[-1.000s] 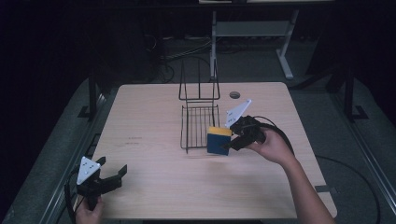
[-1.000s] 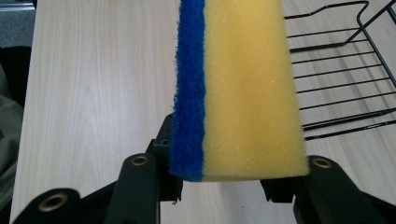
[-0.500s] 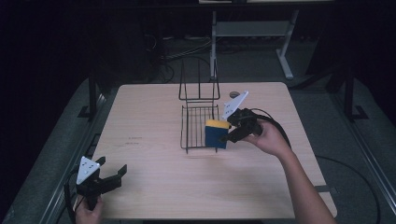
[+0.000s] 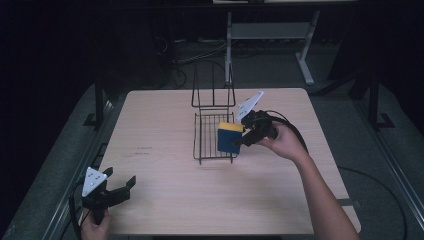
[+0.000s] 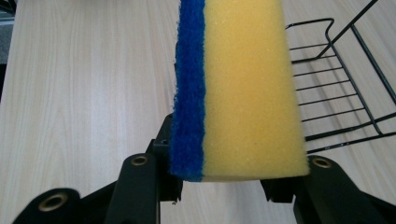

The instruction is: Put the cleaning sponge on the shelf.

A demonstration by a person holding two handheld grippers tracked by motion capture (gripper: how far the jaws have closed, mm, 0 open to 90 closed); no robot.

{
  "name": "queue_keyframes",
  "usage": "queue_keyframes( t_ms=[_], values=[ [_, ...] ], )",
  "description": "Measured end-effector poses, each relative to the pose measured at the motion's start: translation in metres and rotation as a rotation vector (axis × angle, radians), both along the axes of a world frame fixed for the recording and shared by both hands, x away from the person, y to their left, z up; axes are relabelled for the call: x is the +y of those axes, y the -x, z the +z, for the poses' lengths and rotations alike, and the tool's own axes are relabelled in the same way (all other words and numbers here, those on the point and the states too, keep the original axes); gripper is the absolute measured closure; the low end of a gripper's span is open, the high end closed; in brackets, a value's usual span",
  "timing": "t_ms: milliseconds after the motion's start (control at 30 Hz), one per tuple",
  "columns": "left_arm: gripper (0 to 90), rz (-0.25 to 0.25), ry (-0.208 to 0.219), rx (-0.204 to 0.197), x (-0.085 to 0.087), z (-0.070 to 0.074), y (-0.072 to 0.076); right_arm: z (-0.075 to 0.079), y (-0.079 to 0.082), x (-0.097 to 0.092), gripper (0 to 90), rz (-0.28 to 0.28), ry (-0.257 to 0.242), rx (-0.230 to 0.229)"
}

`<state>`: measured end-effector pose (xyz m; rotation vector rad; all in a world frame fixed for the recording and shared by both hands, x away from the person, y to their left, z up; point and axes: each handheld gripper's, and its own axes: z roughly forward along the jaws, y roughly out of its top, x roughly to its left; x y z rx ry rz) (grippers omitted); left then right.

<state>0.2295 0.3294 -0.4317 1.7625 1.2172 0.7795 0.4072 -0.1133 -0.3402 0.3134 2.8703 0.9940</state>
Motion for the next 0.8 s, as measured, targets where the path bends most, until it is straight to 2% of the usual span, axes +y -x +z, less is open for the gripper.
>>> queue_keyframes(
  t_ms=[267, 367, 800],
  values=[
    [14.1, -0.004, -0.001, 0.001, 0.0, 0.0, -0.001, -0.001, -0.012, 0.003, 56.2, -0.01, -0.008, 0.009],
    [14.1, -0.005, -0.003, 0.003, 0.0, 0.0, -0.002, -0.003, -0.018, 0.006, 56.2, 0.003, -0.012, -0.002],
    [14.1, -0.013, -0.007, -0.002, -0.001, 0.0, -0.004, -0.008, -0.037, 0.003, 56.3, -0.027, -0.017, 0.02]
  ],
)
